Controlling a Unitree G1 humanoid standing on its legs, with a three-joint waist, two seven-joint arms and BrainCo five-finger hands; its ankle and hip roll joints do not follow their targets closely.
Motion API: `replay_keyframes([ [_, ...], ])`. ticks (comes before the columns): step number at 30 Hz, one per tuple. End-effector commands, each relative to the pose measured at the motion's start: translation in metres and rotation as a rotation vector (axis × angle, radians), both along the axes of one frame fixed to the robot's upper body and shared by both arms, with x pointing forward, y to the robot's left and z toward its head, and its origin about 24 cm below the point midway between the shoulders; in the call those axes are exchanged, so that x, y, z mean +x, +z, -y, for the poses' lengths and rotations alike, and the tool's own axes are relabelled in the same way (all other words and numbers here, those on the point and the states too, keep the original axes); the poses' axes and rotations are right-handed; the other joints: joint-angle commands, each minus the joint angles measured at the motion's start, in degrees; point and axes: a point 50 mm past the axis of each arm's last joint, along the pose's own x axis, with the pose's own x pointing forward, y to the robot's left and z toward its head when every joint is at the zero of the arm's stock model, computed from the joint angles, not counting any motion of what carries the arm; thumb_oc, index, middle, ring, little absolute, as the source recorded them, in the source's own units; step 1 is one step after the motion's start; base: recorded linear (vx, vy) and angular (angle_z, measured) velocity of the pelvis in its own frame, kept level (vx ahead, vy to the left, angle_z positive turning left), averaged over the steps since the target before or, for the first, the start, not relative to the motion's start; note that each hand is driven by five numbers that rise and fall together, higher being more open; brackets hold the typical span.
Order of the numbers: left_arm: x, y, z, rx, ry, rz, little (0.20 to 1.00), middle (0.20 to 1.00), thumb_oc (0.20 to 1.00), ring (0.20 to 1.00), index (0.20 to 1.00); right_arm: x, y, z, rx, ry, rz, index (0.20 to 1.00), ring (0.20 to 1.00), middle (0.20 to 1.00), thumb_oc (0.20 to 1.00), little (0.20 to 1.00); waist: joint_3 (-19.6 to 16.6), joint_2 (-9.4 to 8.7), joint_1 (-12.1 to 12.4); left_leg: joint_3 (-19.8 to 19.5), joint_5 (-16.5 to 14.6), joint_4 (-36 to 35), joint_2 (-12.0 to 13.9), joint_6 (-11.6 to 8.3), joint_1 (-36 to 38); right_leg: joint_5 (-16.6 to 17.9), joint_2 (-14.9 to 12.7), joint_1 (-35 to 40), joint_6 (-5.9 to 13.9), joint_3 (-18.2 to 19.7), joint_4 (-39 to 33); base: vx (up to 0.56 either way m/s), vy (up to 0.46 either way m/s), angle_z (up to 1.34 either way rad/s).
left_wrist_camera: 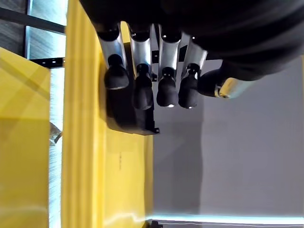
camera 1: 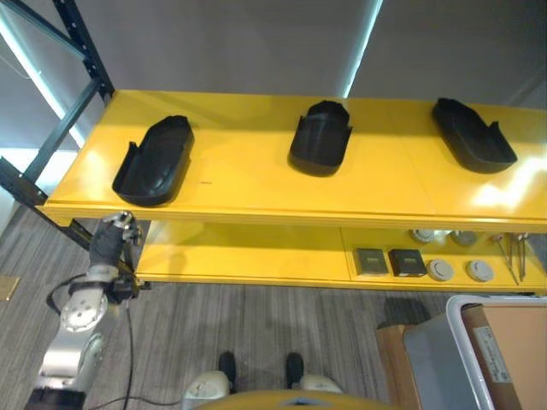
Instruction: Move parts from the plastic box to the shelf.
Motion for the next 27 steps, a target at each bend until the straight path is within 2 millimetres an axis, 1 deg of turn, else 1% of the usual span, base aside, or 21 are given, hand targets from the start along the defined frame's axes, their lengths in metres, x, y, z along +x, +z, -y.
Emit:
replay_keyframes([
  [1, 0.019, 0.035, -0.016, 0.108, 0.109, 0.160, 0.200, 0.200, 0.200, 0.200, 0.200, 0.006, 0.001, 0.007, -0.028, 0.048, -0.018, 1.000, 1.000, 1.000, 1.000, 1.000, -0.78, -1.81, -2.59, 0.48, -4.40, 5.31, 0.30, 0.89, -2.49, -0.30, 0.12, -1.66, 3.07, 1.97, 2.12, 0.00, 0.000, 0.00],
  [4, 0.034, 0.039, -0.028, 0.182, 0.196, 0.136, 0.200, 0.200, 0.200, 0.200, 0.200, 0.009, 0.002, 0.010, -0.030, 0.091, -0.031, 1.000, 1.000, 1.000, 1.000, 1.000, -0.62, -2.02, -4.01, 1.42, -4.51, 6.12, 0.86, 0.96, -2.58, -0.33, 0.07, -2.35, 3.23, 2.59, 2.97, 0.01, 0.008, -0.05],
  [6, 0.041, 0.040, -0.034, 0.225, 0.226, 0.120, 0.200, 0.200, 0.200, 0.200, 0.200, 0.010, 0.002, 0.011, -0.032, 0.114, -0.035, 1.000, 1.000, 1.000, 1.000, 1.000, -0.43, -2.05, -4.64, 1.81, -4.67, 6.60, 1.13, 1.06, -2.78, -0.42, 0.14, -2.73, 3.28, 2.98, 3.49, 0.00, 0.001, -0.21],
  [9, 0.054, 0.041, -0.042, 0.226, 0.265, 0.083, 0.200, 0.200, 0.200, 0.200, 0.200, 0.014, 0.003, 0.014, -0.031, 0.147, -0.040, 1.000, 1.000, 1.000, 1.000, 1.000, 0.19, -2.12, -5.22, 1.99, -4.63, 7.34, 1.44, 1.24, -3.72, -0.48, 0.40, -3.65, 3.31, 3.58, 4.32, -0.02, -0.015, -0.09],
  [12, 0.059, 0.038, -0.050, 0.240, 0.295, 0.060, 0.200, 0.200, 0.200, 0.200, 0.200, 0.020, 0.003, 0.014, -0.027, 0.168, -0.033, 1.000, 1.000, 1.000, 1.000, 1.000, 0.69, -2.21, -5.45, 1.99, -4.48, 7.64, 1.61, 1.37, -4.43, -0.33, 0.64, -4.31, 3.28, 3.89, 4.72, -0.03, -0.022, -0.05],
  [16, 0.067, 0.040, -0.059, 0.257, 0.311, 0.036, 0.200, 0.200, 0.200, 0.200, 0.200, 0.031, 0.004, 0.015, -0.022, 0.193, -0.017, 1.000, 1.000, 1.000, 1.000, 1.000, 1.49, -2.46, -5.64, 2.04, -4.33, 8.07, 1.81, 1.54, -5.49, -0.13, 1.00, -5.11, 3.14, 4.22, 5.02, -0.04, -0.024, 0.00],
  [18, 0.069, 0.043, -0.060, 0.265, 0.307, 0.044, 0.200, 0.200, 0.200, 0.200, 0.200, 0.035, 0.004, 0.013, -0.020, 0.200, -0.010, 1.000, 1.000, 1.000, 1.000, 1.000, 1.79, -2.53, -5.61, 2.01, -4.29, 8.27, 1.88, 1.57, -5.88, -0.09, 1.10, -5.32, 3.06, 4.31, 5.03, -0.04, -0.019, 0.01],
  [21, 0.071, 0.058, -0.056, 0.271, 0.278, 0.128, 0.200, 0.200, 0.200, 0.200, 0.200, 0.042, 0.003, 0.010, -0.014, 0.219, 0.006, 1.000, 1.000, 1.000, 1.000, 1.000, 2.51, -2.91, -5.28, 1.76, -4.22, 8.53, 1.93, 1.63, -6.60, 0.13, 1.40, -5.58, 2.84, 4.42, 4.78, -0.06, -0.032, 0.01],
  [22, 0.071, 0.060, -0.055, 0.271, 0.273, 0.141, 0.200, 0.200, 0.200, 0.200, 0.200, 0.042, 0.003, 0.009, -0.013, 0.219, 0.007, 1.000, 1.000, 1.000, 1.000, 1.000, 2.57, -2.96, -5.23, 1.72, -4.20, 8.51, 1.91, 1.64, -6.64, 0.16, 1.43, -5.56, 2.81, 4.40, 4.72, 0.00, 0.000, 0.00],
  [23, 0.069, 0.069, -0.050, 0.277, 0.256, 0.192, 0.200, 0.200, 0.200, 0.200, 0.200, 0.041, 0.002, 0.008, -0.011, 0.217, 0.009, 1.000, 1.000, 1.000, 1.000, 1.000, 2.69, -3.14, -4.95, 1.50, -4.08, 8.44, 1.84, 1.63, -6.80, 0.23, 1.54, -5.49, 2.69, 4.37, 4.48, 0.00, 0.000, 0.00],
  [24, 0.068, 0.073, -0.047, 0.285, 0.244, 0.215, 0.200, 0.200, 0.200, 0.200, 0.200, 0.040, 0.002, 0.008, -0.010, 0.215, 0.009, 1.000, 1.000, 1.000, 1.000, 1.000, 2.70, -3.20, -4.76, 1.37, -4.01, 8.40, 1.82, 1.60, -6.87, 0.26, 1.56, -5.42, 2.64, 4.31, 4.36, 0.00, 0.000, 0.00],
  [27, 0.065, 0.085, -0.040, 0.297, 0.219, 0.261, 0.200, 0.200, 0.200, 0.200, 0.200, 0.035, 0.002, 0.009, -0.010, 0.219, 0.007, 1.000, 1.000, 1.000, 1.000, 1.000, 2.38, -3.31, -4.36, 1.06, -3.71, 7.93, 1.71, 1.45, -6.63, 0.37, 1.63, -4.86, 2.63, 3.93, 3.87, 0.02, -0.005, 0.04],
])
